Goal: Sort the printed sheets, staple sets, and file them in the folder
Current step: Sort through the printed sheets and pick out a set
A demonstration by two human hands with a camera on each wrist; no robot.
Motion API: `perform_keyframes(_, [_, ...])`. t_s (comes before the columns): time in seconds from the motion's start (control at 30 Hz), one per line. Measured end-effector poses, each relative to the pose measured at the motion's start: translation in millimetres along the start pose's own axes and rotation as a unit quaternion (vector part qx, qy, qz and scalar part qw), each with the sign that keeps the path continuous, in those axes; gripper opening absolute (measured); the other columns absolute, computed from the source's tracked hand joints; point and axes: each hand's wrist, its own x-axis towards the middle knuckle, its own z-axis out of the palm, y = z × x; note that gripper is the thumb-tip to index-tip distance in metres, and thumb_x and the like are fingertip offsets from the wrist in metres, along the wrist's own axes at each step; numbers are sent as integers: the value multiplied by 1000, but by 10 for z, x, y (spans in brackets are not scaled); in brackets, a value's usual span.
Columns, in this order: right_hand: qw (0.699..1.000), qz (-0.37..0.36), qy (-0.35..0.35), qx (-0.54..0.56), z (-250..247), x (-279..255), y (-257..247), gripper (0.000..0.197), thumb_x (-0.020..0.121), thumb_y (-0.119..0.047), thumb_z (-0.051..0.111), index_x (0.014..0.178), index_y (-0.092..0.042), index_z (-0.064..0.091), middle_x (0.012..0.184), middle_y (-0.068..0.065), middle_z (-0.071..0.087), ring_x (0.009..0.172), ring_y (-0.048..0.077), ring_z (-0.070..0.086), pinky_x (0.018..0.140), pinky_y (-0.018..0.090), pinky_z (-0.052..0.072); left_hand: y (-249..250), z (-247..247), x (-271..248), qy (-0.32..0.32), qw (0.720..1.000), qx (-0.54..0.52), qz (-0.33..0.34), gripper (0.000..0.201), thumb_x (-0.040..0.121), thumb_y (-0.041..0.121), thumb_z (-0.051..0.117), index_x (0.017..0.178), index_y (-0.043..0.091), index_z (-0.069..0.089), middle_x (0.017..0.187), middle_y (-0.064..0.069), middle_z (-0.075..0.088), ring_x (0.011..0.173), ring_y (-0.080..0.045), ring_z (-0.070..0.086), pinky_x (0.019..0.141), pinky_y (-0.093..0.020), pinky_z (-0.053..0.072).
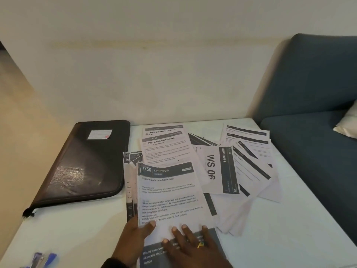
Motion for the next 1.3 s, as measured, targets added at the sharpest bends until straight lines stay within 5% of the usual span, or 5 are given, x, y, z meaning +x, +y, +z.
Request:
perform_keyframes(0.13, [984,67,80,143,-393,119,168,55,93,-64,29,143,-41,37,155,-22,25,138,-5,29,118,29,19,111,-69,-78,-9,998,-35,41,25,84,15,71,108,20,67,105,0,74,103,-25,67,96,-44,49])
perform_keyframes(0.4, [712,196,137,660,-815,151,456,94,41,-55,90,125,-24,58,114,1,72,104,18,69,93,39,50,385,49,-299,-68,980,-128,134,74,45,47,92,108,17,66,101,0,75,99,-17,68,77,-21,54])
perform_keyframes(0.8, [803,78,259,531,-1200,-203,441,81,57,14,81,85,-62,68,91,-29,71,88,-14,64,74,2,48,489,446,-794,0,936,-84,341,38,73,17,78,109,28,72,109,18,71,105,-2,65,85,-15,51])
perform_keyframes(0.93, [780,70,269,560,-1079,-194,505,72,54,-2,84,105,-50,67,106,-9,72,98,10,68,84,31,56,581,501,-865,-22,927,-57,370,76,74,-14,69,96,58,68,97,39,64,99,16,59,77,-1,44])
perform_keyframes(1.3, [751,165,193,609,-929,-100,522,26,75,2,73,86,-22,72,87,-7,76,84,9,70,69,22,52,266,533,-633,21,948,-28,317,35,74,34,72,99,57,66,105,20,71,101,-6,66,80,-17,51])
